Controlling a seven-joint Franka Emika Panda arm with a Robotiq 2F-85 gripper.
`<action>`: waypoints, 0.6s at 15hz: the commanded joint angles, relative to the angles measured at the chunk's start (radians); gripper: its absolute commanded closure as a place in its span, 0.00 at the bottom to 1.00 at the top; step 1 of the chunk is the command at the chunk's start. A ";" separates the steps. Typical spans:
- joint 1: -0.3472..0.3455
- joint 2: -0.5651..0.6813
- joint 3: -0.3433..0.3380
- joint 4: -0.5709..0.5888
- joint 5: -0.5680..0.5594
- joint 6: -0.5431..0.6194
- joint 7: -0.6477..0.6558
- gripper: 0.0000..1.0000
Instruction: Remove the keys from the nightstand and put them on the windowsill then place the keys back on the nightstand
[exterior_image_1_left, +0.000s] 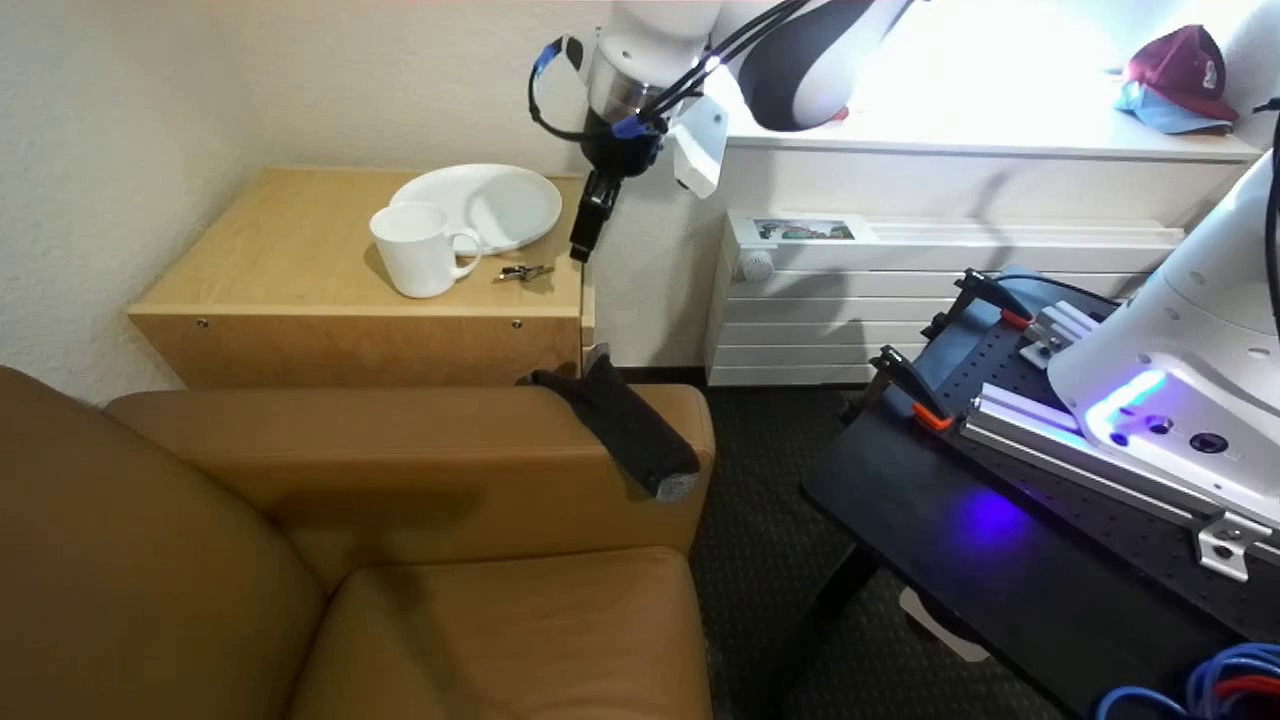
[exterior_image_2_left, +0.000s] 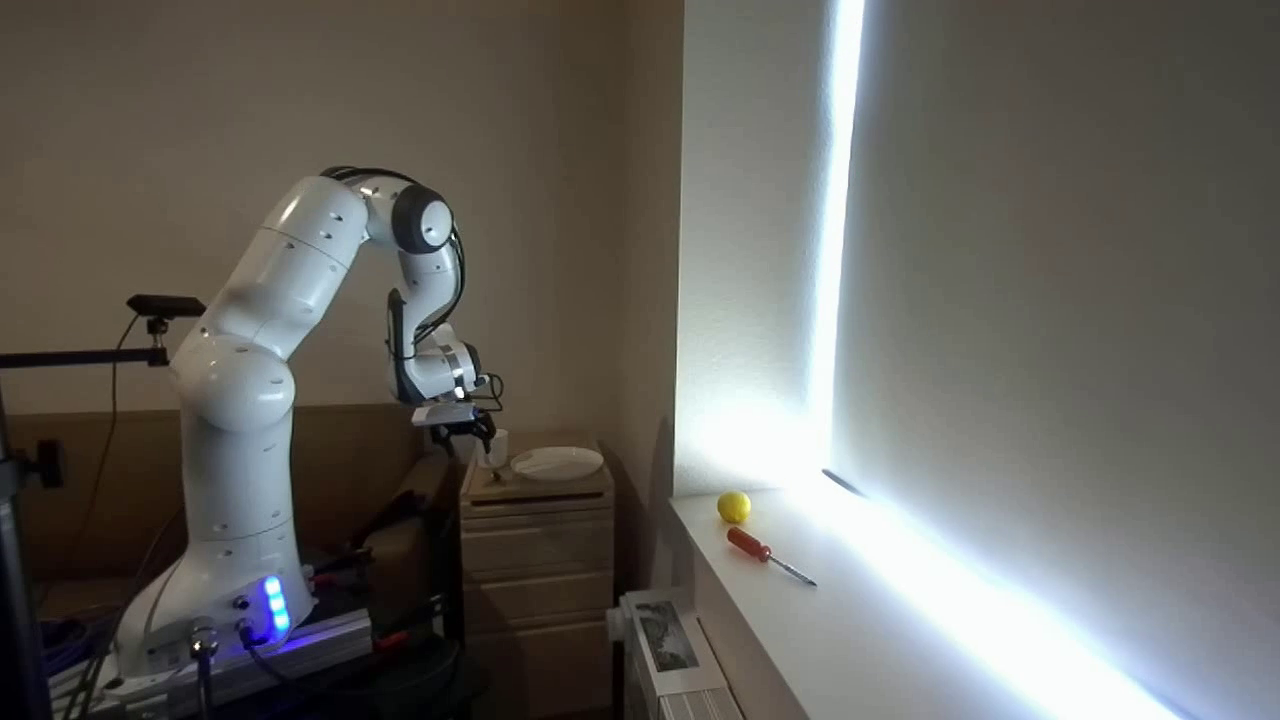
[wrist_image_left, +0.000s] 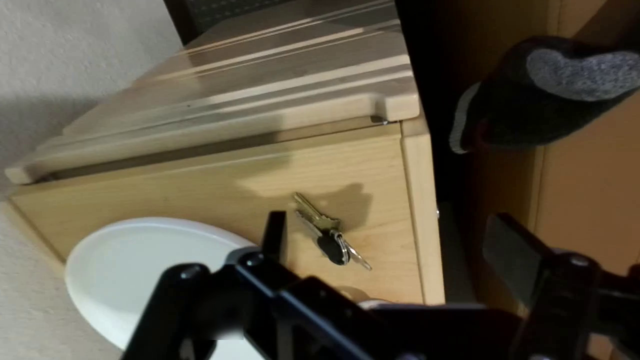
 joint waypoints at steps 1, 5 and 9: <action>0.088 0.162 -0.034 0.185 -0.015 -0.071 -0.106 0.00; 0.130 0.180 -0.060 0.218 -0.049 -0.054 -0.039 0.00; 0.172 0.211 -0.084 0.269 -0.056 -0.086 -0.025 0.00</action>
